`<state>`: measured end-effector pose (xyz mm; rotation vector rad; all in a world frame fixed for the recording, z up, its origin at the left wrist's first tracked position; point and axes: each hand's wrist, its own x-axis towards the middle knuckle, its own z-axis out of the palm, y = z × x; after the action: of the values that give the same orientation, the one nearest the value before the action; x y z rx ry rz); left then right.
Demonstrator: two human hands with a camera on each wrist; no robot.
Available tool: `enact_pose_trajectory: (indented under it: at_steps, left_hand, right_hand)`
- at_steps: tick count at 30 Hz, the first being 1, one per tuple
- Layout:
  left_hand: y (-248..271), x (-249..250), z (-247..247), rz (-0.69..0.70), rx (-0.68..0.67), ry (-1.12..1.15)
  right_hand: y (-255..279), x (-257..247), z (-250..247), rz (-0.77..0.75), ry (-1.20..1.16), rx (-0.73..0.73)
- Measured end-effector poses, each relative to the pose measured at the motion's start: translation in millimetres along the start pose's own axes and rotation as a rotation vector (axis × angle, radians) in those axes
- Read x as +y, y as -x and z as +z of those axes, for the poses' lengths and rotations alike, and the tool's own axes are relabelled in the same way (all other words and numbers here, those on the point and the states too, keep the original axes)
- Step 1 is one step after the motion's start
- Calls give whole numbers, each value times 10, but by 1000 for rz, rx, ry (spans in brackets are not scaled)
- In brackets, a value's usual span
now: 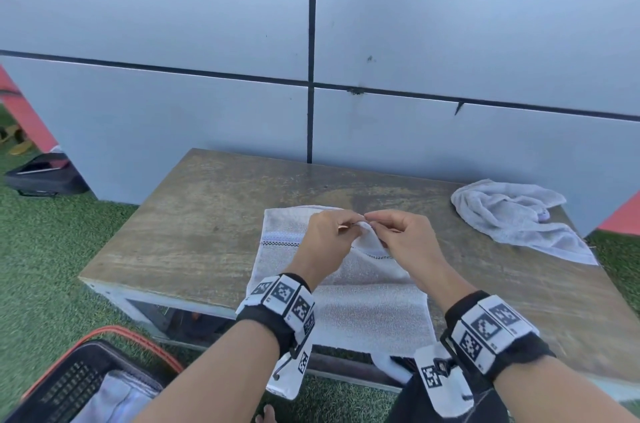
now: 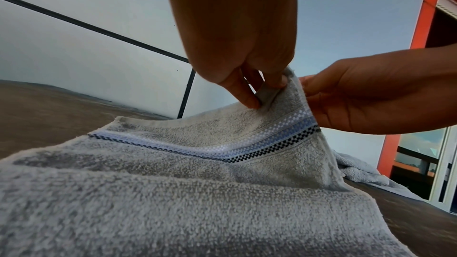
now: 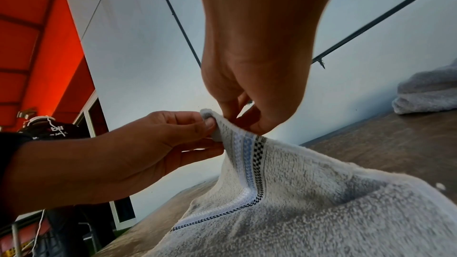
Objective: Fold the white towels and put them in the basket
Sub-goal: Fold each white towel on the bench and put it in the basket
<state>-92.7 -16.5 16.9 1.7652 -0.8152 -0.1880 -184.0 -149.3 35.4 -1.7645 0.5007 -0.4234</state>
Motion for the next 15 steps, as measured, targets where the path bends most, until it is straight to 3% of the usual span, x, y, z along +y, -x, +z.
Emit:
enact_pose_trajectory:
  at_steps: [5, 15]
  left_hand:
    - [29, -17, -166, 98, -72, -131]
    - [-7, 120, -267, 131, -2, -250]
  right_hand:
    - [-12, -44, 3, 59, -54, 25]
    - [51, -185, 47, -135, 152, 57]
